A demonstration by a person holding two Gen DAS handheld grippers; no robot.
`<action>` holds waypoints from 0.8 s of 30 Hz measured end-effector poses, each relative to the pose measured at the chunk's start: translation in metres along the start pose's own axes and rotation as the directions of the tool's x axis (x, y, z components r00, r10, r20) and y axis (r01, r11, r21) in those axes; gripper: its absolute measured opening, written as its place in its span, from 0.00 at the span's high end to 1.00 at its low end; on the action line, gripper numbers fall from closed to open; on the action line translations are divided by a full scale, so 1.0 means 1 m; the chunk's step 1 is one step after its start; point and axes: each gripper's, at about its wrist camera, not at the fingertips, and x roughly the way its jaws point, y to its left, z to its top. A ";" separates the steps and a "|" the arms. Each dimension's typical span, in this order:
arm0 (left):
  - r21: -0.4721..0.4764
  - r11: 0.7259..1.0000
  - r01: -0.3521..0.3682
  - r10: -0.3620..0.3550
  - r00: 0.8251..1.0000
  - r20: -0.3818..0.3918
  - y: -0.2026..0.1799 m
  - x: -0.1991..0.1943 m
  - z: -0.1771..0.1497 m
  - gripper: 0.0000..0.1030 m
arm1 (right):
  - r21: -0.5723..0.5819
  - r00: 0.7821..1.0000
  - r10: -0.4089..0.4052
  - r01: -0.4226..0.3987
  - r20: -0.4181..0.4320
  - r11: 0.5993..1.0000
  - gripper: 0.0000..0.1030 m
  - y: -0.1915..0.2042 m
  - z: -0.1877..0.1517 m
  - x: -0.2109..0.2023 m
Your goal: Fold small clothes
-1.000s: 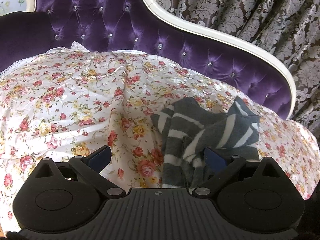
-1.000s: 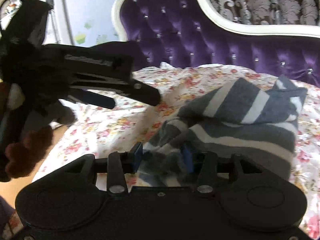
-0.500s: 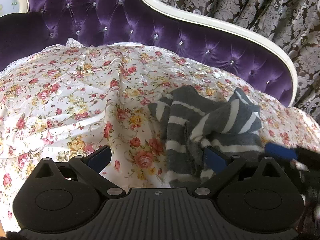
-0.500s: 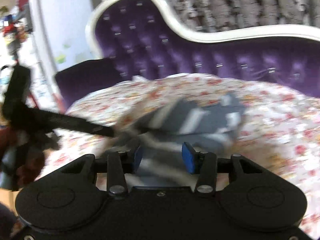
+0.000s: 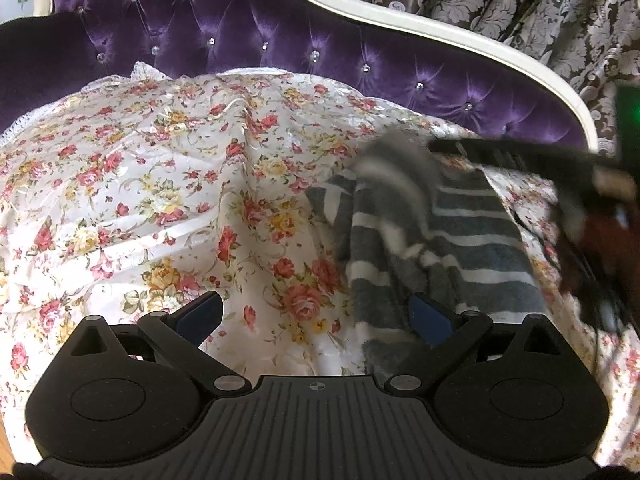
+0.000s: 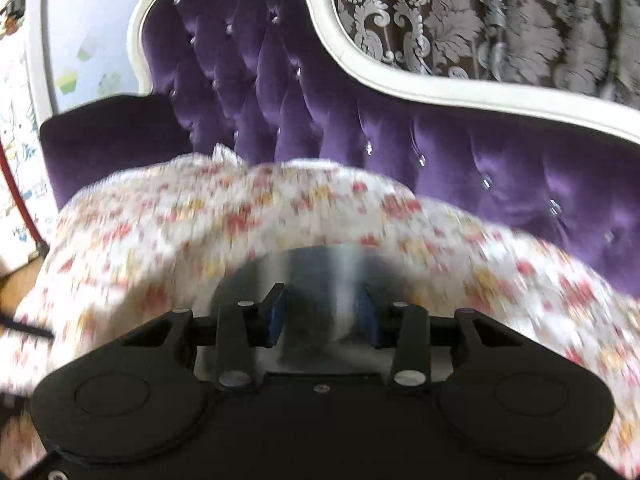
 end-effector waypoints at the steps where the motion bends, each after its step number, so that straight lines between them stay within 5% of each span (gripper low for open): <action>1: -0.005 1.000 0.005 -0.005 1.000 -0.001 0.001 0.000 0.000 0.03 | 0.021 1.000 0.011 -0.011 0.009 1.000 0.52 -0.001 0.003 0.000; 6: -0.043 0.998 0.035 -0.034 0.999 0.015 0.007 -0.004 0.002 0.03 | 0.050 0.998 0.029 -0.033 0.063 0.998 0.52 -0.002 -0.011 -0.033; 14: -0.084 0.989 0.121 -0.115 0.990 0.078 0.005 -0.012 0.004 0.03 | -0.015 0.996 -0.002 0.003 0.084 1.000 0.52 0.023 -0.083 -0.121; 16: -0.066 0.990 0.126 -0.121 0.989 0.086 0.000 -0.013 0.002 0.04 | -0.067 0.996 -0.018 0.024 0.085 0.997 0.52 0.038 -0.102 -0.134; 19: -0.039 0.984 0.173 -0.170 0.983 0.075 -0.008 -0.014 -0.001 0.23 | -0.208 0.994 -0.045 0.064 0.096 0.976 0.55 0.066 -0.124 -0.142; 24: 0.025 0.977 0.211 -0.211 0.977 0.015 -0.022 -0.007 -0.009 0.23 | -0.367 0.992 -0.078 0.110 0.101 0.924 0.59 0.091 -0.137 -0.130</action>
